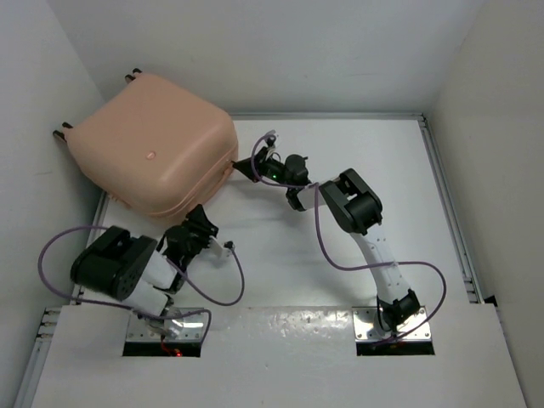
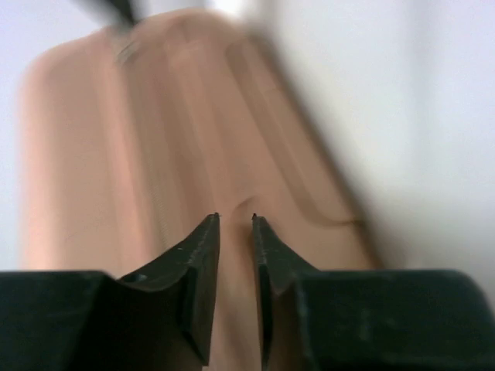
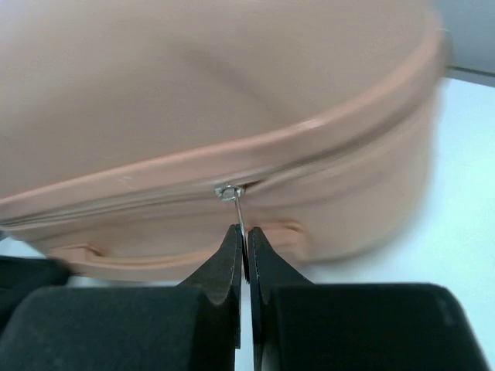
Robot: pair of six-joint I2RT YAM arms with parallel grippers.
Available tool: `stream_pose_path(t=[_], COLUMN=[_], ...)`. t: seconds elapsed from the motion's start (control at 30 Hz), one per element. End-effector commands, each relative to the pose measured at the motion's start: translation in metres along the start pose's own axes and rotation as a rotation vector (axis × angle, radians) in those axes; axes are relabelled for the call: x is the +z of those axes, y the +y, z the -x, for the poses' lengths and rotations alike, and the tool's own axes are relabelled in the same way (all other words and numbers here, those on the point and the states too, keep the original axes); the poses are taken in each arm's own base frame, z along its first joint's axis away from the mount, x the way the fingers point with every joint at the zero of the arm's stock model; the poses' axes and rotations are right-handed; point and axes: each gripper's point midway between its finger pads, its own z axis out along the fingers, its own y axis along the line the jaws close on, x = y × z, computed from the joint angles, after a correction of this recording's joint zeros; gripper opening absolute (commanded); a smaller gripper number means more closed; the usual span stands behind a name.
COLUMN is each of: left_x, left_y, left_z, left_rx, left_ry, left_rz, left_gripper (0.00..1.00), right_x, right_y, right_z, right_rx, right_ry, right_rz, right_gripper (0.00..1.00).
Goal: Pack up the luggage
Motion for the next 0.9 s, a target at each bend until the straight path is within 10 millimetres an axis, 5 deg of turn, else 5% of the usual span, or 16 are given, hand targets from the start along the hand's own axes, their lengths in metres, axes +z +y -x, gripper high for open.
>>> stream_pose_path(t=[0.0,0.23,0.3,0.37,0.47,0.57,0.6,0.63,0.67,0.7,0.73,0.77,0.8,0.83,0.87], left_x=[-0.045,-0.051,-0.046,-0.042,-0.036,-0.016,-0.015,-0.01,-0.011,-0.015,-0.016,-0.019,-0.025,-0.025,-0.021], left_y=[0.075,0.077,0.081,0.087,0.085,0.08,0.088,0.135,0.141,0.118,0.144,0.145,0.132,0.143,0.121], left_z=[-0.055,-0.064,-0.055,-0.039,-0.011,0.01,0.014,0.026,0.035,0.053,0.07,0.085,0.097,0.105,0.117], left_rx=[-0.036,-0.068,-0.088,-0.11,-0.138,-0.305,-0.479,-0.559,-0.628,-0.756,-0.805,-0.846,-0.915,-0.942,-0.965], left_ry=[0.226,0.234,0.2,0.147,0.035,-0.043,-0.067,-0.154,-0.191,-0.214,-0.303,-0.345,-0.35,-0.372,-0.352], left_rz=[0.31,0.318,0.319,0.328,0.288,0.097,0.059,0.068,0.008,-0.162,-0.192,-0.25,-0.356,-0.385,-0.503], left_gripper=[0.0,0.0,0.26,0.5,0.64,0.66,0.59,0.54,0.52,0.52,0.52,0.56,0.63,0.64,0.65], right_x=[-0.052,-0.069,-0.067,-0.064,-0.059,-0.056,-0.054,-0.053,-0.052,-0.05,-0.049,-0.047,-0.047,-0.046,-0.044], right_y=[-0.109,-0.127,-0.122,-0.118,-0.112,-0.107,-0.105,-0.104,-0.103,-0.102,-0.1,-0.098,-0.097,-0.095,-0.092], right_z=[0.032,0.043,0.041,0.039,0.038,0.036,0.038,0.038,0.037,0.038,0.037,0.036,0.035,0.035,0.033], right_rx=[-0.051,-0.053,-0.044,-0.044,-0.041,-0.047,-0.048,-0.05,-0.049,-0.054,-0.051,-0.054,-0.052,-0.057,-0.057], right_ry=[-0.051,-0.049,-0.044,-0.042,-0.041,-0.038,-0.042,-0.04,-0.04,-0.041,-0.039,-0.038,-0.037,-0.036,-0.032], right_rz=[-0.329,-0.36,-0.342,-0.33,-0.312,-0.295,-0.291,-0.287,-0.286,-0.283,-0.279,-0.275,-0.272,-0.268,-0.264], right_gripper=[0.0,0.0,0.0,0.0,0.0,0.0,0.0,0.0,0.0,0.0,0.0,0.0,0.0,0.0,0.0])
